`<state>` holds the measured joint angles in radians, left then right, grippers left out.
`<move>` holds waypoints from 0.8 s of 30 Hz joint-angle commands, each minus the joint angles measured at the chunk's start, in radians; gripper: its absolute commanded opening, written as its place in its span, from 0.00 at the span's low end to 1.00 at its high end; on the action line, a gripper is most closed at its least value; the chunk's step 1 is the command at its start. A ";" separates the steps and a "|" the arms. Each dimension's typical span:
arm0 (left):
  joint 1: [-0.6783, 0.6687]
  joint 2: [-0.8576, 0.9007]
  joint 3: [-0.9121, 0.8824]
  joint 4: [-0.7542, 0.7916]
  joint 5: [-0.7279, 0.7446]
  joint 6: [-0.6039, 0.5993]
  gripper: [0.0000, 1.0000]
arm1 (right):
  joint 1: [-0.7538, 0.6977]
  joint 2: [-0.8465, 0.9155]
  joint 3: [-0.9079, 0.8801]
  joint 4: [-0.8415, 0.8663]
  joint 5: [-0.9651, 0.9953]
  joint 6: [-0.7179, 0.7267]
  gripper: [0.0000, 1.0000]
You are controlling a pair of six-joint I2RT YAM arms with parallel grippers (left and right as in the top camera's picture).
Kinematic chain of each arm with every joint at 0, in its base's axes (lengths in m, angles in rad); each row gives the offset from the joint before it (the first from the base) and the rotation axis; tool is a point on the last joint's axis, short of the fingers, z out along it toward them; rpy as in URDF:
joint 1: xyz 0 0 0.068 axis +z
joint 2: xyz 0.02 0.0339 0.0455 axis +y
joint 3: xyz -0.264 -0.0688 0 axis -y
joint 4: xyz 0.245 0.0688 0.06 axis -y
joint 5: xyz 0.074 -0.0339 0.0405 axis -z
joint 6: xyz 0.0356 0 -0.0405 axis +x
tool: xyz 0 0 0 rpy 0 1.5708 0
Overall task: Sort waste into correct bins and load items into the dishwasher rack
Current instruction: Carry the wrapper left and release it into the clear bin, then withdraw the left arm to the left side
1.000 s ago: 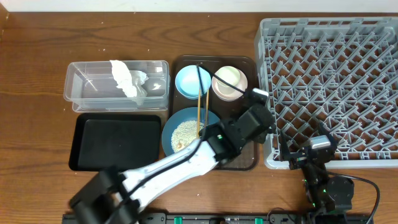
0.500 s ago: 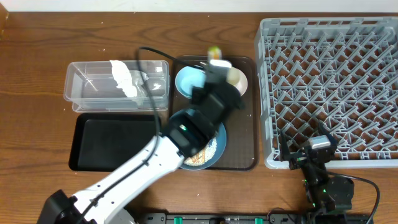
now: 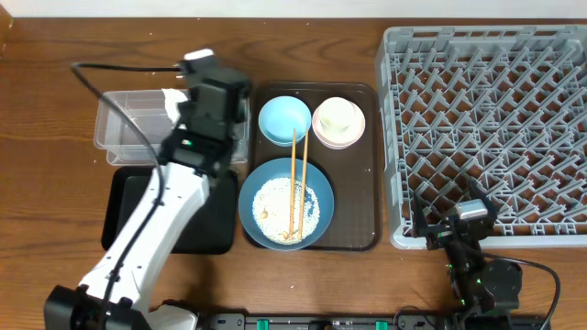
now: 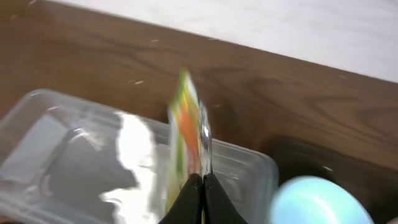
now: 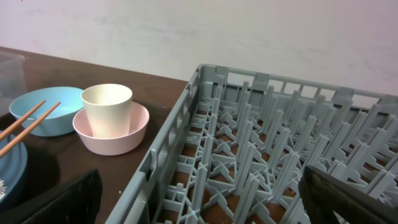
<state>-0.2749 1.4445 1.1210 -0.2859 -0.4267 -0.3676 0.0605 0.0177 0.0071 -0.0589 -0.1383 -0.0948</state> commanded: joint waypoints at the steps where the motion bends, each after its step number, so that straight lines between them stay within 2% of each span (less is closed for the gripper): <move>1: 0.057 0.042 0.009 -0.013 0.056 -0.055 0.06 | 0.005 0.001 -0.002 -0.004 -0.001 0.011 0.99; 5: 0.113 0.106 0.009 -0.047 0.068 -0.138 0.06 | 0.005 0.001 -0.002 -0.004 -0.001 0.011 0.99; 11: 0.174 0.193 0.009 -0.042 0.069 -0.143 0.06 | 0.005 0.001 -0.002 -0.004 -0.001 0.011 0.99; 17: 0.189 0.169 0.009 -0.041 0.069 -0.142 0.06 | 0.005 0.001 -0.002 -0.004 -0.001 0.011 0.99; 20: 0.188 0.113 0.009 -0.051 0.126 -0.130 0.06 | 0.005 0.001 -0.002 -0.004 -0.001 0.011 0.99; 24: 0.192 -0.006 0.009 -0.081 0.296 -0.132 0.07 | 0.005 0.001 -0.002 -0.004 -0.001 0.011 0.99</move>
<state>-0.0883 1.5375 1.1210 -0.3565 -0.2604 -0.4976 0.0605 0.0177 0.0071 -0.0589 -0.1383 -0.0948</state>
